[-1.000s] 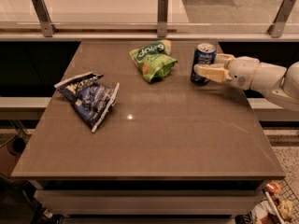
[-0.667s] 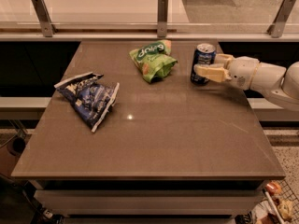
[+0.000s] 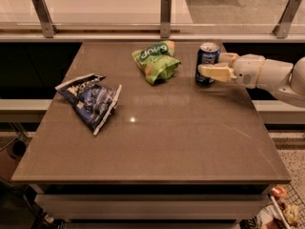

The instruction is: Knock pepsi can over

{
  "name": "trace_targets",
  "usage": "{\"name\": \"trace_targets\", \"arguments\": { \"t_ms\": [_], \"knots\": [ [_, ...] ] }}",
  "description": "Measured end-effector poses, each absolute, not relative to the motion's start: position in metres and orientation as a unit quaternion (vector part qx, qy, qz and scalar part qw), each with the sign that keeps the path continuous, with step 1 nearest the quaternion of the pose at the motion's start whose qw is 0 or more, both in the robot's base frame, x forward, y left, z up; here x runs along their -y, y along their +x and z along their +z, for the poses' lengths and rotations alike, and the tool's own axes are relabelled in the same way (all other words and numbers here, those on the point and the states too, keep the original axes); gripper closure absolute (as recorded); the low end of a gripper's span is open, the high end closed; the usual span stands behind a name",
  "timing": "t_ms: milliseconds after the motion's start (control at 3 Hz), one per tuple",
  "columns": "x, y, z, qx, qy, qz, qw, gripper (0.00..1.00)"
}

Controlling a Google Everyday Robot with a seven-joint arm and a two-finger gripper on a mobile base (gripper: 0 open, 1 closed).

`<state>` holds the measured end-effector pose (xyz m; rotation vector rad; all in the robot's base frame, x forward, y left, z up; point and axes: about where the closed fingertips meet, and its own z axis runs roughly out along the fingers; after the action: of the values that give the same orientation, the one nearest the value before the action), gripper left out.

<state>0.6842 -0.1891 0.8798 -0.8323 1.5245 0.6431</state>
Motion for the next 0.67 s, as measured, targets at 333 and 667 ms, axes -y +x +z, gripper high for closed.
{"name": "trace_targets", "arguments": {
  "t_ms": [333, 667],
  "knots": [
    [0.1923, 0.6854, 0.8834, -0.673, -0.367, 0.263, 0.586, 1.0],
    [0.1982, 0.6861, 0.8859, -0.69, -0.374, 0.244, 0.569, 1.0]
  ]
}}
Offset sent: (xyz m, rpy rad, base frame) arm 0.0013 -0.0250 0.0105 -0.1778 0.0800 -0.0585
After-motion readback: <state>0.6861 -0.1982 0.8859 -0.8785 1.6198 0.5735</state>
